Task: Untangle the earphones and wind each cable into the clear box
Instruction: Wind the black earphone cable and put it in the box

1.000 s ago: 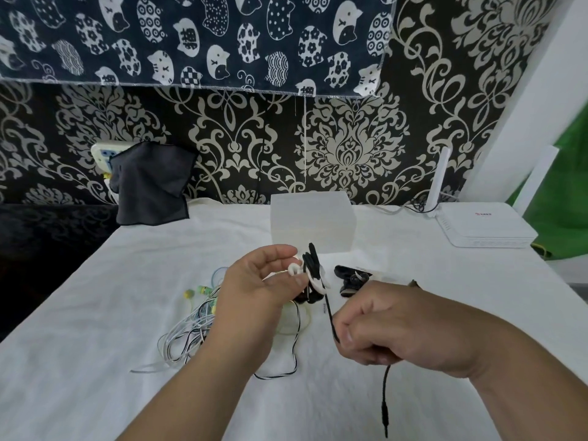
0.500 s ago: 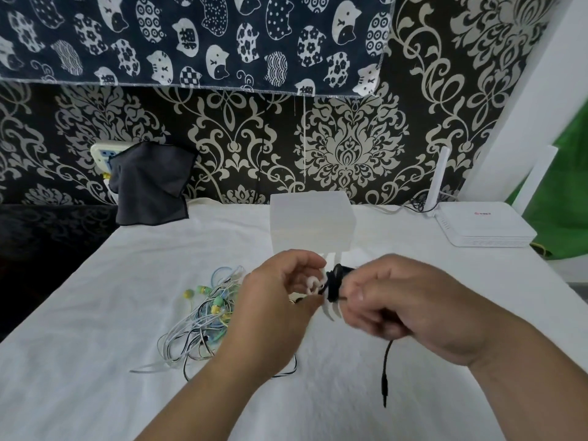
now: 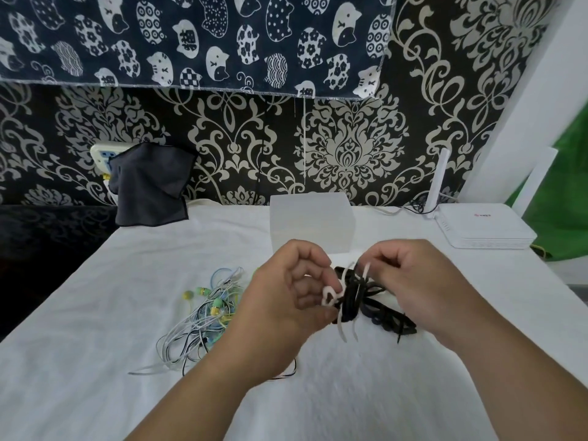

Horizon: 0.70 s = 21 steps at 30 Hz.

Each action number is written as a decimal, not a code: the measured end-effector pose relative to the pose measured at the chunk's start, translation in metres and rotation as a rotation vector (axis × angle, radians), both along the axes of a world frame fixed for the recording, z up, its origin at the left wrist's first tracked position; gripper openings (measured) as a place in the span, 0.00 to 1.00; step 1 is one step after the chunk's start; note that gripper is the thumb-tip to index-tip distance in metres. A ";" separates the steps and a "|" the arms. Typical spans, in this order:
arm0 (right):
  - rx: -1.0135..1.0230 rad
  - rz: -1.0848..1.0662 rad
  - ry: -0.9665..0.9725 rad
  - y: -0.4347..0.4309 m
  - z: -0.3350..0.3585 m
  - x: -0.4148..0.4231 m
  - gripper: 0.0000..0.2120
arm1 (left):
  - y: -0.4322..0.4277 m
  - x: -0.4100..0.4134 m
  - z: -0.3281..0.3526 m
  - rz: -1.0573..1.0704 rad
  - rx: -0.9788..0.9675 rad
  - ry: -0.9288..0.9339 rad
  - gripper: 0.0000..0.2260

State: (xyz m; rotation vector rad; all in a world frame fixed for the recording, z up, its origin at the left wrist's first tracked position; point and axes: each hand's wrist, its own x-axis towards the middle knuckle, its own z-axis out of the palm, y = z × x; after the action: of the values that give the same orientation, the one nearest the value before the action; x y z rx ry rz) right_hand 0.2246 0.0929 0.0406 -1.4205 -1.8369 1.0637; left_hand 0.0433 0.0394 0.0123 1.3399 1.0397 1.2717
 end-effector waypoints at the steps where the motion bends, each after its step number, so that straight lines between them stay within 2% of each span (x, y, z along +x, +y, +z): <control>1: -0.077 0.050 -0.031 0.000 -0.003 -0.001 0.16 | 0.000 0.000 0.000 -0.002 -0.010 -0.077 0.20; 3: -0.200 0.175 -0.095 -0.003 -0.009 -0.005 0.18 | 0.001 0.000 0.001 0.055 -0.027 -0.196 0.19; 5: -0.270 0.275 -0.126 -0.006 -0.011 -0.008 0.17 | 0.003 -0.002 0.000 0.171 -0.035 -0.217 0.20; 8: -0.315 0.359 -0.127 -0.010 -0.009 -0.011 0.15 | 0.005 -0.006 -0.001 0.309 -0.021 -0.095 0.19; 12: -0.345 0.432 -0.103 -0.012 -0.003 -0.010 0.14 | 0.006 -0.006 -0.006 0.386 -0.006 0.026 0.20; 16: -0.299 0.408 -0.042 -0.012 0.000 -0.008 0.14 | 0.003 -0.004 -0.005 0.419 0.074 0.296 0.21; 21: -0.122 0.317 -0.035 -0.010 0.003 -0.008 0.14 | -0.003 0.003 -0.005 0.346 0.204 0.666 0.22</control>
State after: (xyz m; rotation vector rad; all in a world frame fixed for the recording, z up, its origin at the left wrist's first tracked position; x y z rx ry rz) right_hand 0.2166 0.0827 0.0436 -1.2461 -2.1017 1.3320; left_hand 0.0461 0.0368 0.0075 1.8651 1.6925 1.2218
